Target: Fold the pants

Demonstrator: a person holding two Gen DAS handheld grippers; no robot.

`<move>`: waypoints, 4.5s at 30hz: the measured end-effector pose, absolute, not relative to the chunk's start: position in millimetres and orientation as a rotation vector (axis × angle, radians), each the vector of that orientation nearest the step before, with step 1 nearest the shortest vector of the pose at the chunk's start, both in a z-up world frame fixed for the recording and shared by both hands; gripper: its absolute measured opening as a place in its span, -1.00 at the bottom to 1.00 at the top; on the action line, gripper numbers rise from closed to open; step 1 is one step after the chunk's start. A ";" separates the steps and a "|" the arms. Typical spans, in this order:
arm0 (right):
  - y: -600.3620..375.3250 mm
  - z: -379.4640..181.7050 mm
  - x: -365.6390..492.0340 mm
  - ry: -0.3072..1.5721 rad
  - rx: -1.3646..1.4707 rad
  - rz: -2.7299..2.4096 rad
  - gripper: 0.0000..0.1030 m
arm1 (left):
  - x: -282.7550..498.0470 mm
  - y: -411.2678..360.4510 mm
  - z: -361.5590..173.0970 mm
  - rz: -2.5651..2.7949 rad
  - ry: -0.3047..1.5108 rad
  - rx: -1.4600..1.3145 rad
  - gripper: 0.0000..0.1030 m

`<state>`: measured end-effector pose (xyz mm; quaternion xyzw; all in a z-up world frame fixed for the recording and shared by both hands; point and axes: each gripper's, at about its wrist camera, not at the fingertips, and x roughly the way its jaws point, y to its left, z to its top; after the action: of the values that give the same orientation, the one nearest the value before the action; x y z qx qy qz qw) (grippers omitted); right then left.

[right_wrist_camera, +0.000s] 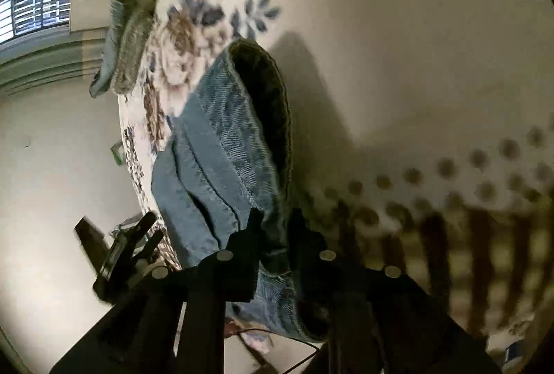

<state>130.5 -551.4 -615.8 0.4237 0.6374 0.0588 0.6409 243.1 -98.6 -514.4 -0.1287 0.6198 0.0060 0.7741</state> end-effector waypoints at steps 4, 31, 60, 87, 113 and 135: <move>-551.6 -641.0 118.9 1.534 0.947 -0.021 -0.62 | 255.6 -101.1 -521.5 -0.072 1.370 -0.278 0.76; -463.2 -661.0 33.3 1.110 1.460 -0.017 0.77 | 213.7 -94.5 -552.2 -0.256 1.459 -0.423 0.76; -452.9 -600.0 74.4 1.177 1.273 0.095 -0.38 | 206.7 -105.7 -492.0 -0.347 1.279 -0.496 -0.69; -351.7 -378.1 546.6 0.862 1.087 0.258 -0.40 | 617.4 -1.9 -301.5 -0.443 0.915 -0.553 -0.69; -283.0 -444.8 628.5 1.122 0.611 -0.053 0.40 | 698.2 29.4 -412.2 -0.165 1.114 -0.209 -0.12; -247.0 -196.7 464.5 0.884 0.167 -0.205 1.00 | 533.0 -20.3 -212.2 -0.044 0.859 0.041 0.69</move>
<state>464.5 -247.0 -196.7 0.0807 0.4264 -0.0988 0.8955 533.0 -20.3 -212.2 0.0199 0.4163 -0.0215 0.9088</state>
